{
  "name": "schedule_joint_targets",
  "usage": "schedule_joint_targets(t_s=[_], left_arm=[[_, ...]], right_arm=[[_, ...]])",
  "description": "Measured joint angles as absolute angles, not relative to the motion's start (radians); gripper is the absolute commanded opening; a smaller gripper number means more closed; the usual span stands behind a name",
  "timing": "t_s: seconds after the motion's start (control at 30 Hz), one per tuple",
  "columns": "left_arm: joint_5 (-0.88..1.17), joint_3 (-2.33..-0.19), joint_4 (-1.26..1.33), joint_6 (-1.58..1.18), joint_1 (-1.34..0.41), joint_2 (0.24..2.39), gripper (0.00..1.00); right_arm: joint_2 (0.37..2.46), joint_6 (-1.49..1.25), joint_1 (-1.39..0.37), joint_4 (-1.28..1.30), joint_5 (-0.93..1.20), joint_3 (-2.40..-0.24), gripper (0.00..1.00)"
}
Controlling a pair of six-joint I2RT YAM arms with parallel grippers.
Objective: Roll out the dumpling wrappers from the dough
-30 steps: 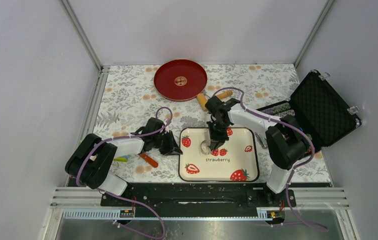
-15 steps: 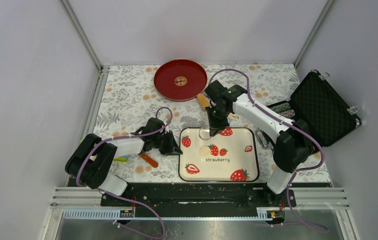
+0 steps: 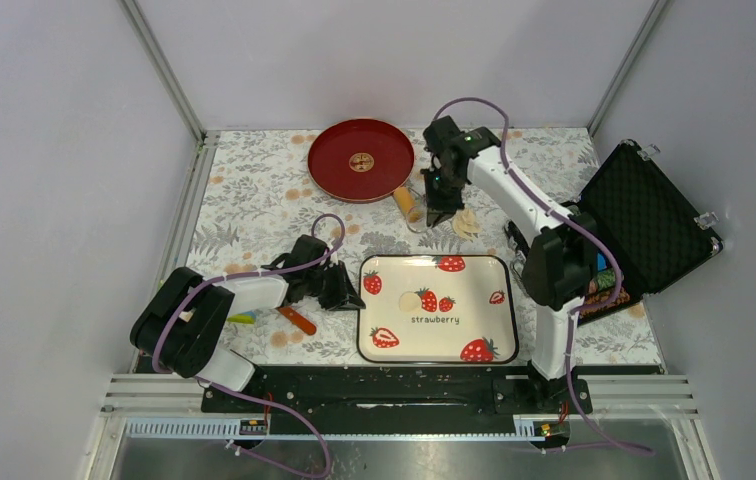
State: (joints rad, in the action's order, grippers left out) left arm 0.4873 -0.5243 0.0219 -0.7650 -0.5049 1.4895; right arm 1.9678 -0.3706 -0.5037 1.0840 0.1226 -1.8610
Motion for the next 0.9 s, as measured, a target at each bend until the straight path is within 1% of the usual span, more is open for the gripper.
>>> schedule_joint_targets(t_s=[0.3,0.67,0.9], left_arm=[[0.487,-0.524,0.022,-0.765,-0.505,1.489,0.0],[0.487,-0.524,0.022,-0.765,-0.505,1.489,0.0],[0.487,-0.524,0.022,-0.765,-0.505,1.489,0.0]], right_arm=[[2.063,-0.345,-0.381,1.117,0.112,-1.972,0.0],[2.241,-0.336,-0.361,1.118,0.106,-2.016,0.0],[2.296,-0.336,-0.361,1.118,0.105,-2.021,0.06]])
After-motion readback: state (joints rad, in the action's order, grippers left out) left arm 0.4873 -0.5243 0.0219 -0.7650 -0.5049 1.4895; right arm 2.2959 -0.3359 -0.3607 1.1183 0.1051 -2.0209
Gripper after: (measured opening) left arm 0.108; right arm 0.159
